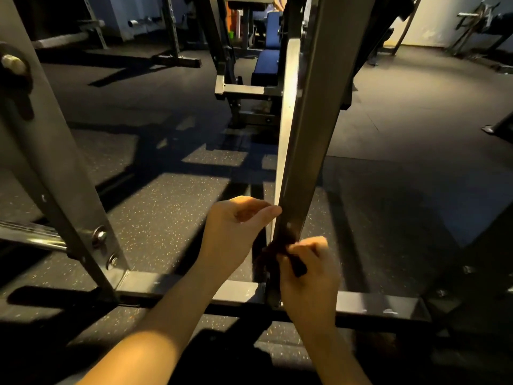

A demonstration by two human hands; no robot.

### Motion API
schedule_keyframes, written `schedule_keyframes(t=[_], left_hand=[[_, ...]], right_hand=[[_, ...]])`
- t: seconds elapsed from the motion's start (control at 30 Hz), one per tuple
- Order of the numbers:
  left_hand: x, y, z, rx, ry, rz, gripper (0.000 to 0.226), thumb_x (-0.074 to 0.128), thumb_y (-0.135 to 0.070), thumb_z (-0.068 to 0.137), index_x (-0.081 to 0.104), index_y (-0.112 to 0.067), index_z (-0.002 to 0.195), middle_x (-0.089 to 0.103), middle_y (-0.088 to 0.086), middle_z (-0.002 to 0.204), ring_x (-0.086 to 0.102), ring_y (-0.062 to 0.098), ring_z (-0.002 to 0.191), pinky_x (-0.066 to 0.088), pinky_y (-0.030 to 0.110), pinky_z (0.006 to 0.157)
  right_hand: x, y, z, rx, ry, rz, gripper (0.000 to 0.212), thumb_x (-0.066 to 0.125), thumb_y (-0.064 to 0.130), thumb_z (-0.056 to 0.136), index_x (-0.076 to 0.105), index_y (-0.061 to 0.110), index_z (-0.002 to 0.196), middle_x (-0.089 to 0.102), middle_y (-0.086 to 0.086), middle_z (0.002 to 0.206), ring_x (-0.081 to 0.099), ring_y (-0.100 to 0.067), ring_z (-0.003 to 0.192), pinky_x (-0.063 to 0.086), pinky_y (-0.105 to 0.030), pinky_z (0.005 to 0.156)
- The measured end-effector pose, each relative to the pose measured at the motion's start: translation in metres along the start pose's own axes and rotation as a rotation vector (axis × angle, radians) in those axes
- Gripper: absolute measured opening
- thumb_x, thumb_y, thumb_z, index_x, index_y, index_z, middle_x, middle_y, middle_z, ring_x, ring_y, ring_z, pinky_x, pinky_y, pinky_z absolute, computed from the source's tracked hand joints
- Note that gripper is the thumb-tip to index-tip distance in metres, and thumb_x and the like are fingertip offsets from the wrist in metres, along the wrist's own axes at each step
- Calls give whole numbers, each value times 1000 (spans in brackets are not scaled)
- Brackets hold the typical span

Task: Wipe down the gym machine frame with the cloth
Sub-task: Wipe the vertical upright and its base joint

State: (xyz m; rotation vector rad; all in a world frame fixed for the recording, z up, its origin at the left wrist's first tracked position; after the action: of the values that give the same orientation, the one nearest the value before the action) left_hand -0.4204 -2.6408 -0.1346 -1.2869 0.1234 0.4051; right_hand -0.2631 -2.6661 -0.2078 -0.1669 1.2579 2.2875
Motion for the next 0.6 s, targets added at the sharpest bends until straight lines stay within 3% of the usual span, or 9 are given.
schedule_keyframes(t=[0.07,0.13,0.27,0.37,0.5,0.6], left_hand=[[-4,-6,2,13,24,-88,20,70,-35,89,78,-18,98,77,-9,83,75,7,82,59,21,80],[-6,-13,6,41,4,-168,20,69,-37,86,77,-21,94,78,-7,82,76,11,81,61,24,79],[1,-6,10,31,-10,-101,12,70,-44,83,74,-33,86,76,-14,79,73,8,79,58,18,78],[6,3,8,27,17,-54,15,73,-41,84,76,-29,92,76,-17,83,73,3,83,56,15,81],[7,4,8,39,23,-75,15,74,-28,91,78,-17,99,77,-10,84,74,6,82,57,17,76],[7,6,9,31,29,-52,8,73,-36,88,75,-30,92,76,-16,83,73,4,82,56,14,76]], right_hand=[[-11,32,24,-91,-80,12,13,72,30,92,69,17,95,64,-2,99,63,-10,87,54,-19,84],[-14,41,34,-152,-171,9,13,76,18,89,73,8,96,64,-4,102,61,-7,92,52,-15,86],[6,-6,-5,-27,-92,-2,13,80,9,86,69,4,93,62,-7,99,59,-1,97,54,-18,85],[1,-7,-6,-2,-92,39,14,76,20,90,69,8,92,61,1,98,61,1,94,56,-25,83],[-11,22,23,-32,-161,115,16,77,18,86,73,5,95,63,-1,99,64,-9,93,55,-19,87],[5,-7,-4,-8,-105,67,10,77,7,88,69,4,93,63,-6,98,62,-5,94,55,-18,83]])
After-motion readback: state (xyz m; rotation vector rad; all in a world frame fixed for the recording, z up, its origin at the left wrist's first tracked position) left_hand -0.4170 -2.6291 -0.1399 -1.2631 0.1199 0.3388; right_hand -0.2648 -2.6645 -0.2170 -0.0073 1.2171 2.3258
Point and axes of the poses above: each hand's wrist, its own z-axis towards the middle knuckle, its own x-axis out of the palm, y = z × x, the point moved 3 cm from there along z, towards the middle knuckle
